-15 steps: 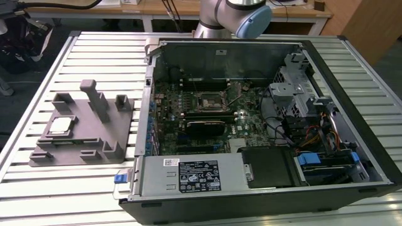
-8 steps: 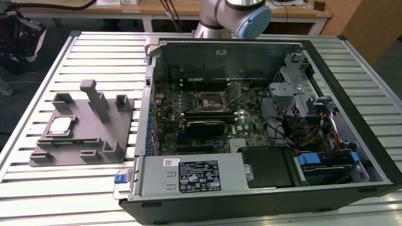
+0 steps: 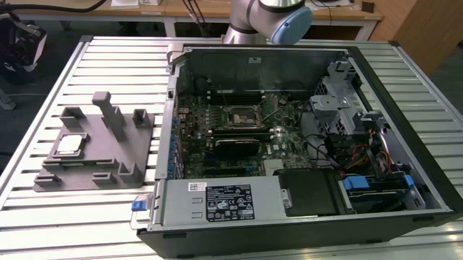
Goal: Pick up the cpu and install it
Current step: 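Reach for the cpu, then pick up the cpu and move it towards the insertion slot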
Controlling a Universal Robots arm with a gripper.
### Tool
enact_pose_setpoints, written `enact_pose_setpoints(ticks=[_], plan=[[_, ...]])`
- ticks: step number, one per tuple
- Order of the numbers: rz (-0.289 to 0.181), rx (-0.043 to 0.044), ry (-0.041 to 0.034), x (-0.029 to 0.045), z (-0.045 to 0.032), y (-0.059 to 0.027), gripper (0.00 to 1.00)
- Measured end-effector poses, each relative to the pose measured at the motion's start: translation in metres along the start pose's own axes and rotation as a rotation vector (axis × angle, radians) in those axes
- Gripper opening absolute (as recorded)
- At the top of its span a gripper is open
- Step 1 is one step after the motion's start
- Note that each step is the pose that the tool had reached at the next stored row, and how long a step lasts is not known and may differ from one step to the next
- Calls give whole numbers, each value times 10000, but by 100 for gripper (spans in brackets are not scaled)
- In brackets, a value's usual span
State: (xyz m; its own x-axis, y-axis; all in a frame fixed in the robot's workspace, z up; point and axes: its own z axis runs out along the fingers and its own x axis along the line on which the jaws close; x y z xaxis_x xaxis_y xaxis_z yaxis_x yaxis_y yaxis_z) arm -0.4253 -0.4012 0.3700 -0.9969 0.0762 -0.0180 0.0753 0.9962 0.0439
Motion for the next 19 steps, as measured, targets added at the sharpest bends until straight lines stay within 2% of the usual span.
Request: enact_pose_setpoints(ticks=[12,16,19], plan=[[1,0,1,145,17,-11,11],[1,0,5,169,40,-15,11],[2,3,35,179,71,-16,11]])
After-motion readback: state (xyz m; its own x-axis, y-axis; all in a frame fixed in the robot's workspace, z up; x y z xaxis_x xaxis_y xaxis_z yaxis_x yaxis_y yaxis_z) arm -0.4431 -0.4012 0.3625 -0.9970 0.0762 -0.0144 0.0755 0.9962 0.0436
